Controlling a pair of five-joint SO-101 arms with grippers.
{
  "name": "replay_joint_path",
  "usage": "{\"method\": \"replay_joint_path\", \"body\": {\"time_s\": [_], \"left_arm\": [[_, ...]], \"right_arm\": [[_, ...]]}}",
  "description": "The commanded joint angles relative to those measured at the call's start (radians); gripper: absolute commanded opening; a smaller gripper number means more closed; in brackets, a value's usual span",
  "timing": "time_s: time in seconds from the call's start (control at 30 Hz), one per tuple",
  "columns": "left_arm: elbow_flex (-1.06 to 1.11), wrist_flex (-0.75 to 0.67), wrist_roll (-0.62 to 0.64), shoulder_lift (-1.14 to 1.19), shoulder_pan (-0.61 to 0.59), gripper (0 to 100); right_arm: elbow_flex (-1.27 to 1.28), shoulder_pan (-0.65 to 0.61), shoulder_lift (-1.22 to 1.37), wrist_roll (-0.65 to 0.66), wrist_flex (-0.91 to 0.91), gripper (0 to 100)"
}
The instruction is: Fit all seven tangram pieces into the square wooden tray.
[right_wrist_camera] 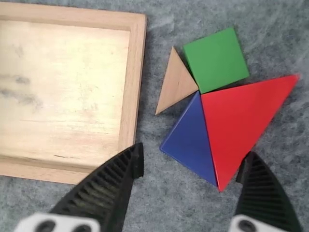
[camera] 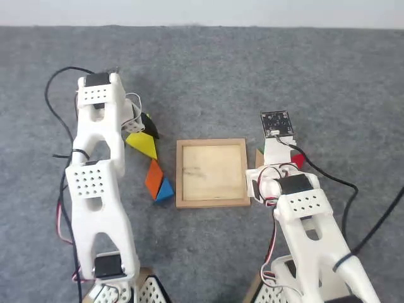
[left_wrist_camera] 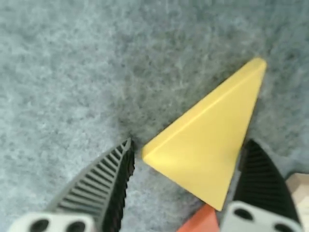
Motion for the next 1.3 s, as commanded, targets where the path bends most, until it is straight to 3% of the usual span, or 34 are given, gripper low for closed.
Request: {"method": "replay_joint_path", "body": {"time_s": [0.0,0.2,1.27], "left_arm": [[0.002,-0.020,0.014,-0.031,-0.002,33],[0.004,-0.020,0.012,-0.031,-0.002,28],[0.004,0.037,-0.002,-0.002,-0.005,24]], "right_arm": [[-0.055,-0.002,-0.004,-0.011,-0.016,31.8],[-0.055,-0.002,-0.004,-0.011,-0.016,31.8],[-0.055,-0.002,-0.001,-0.011,-0.016,31.8]]}}
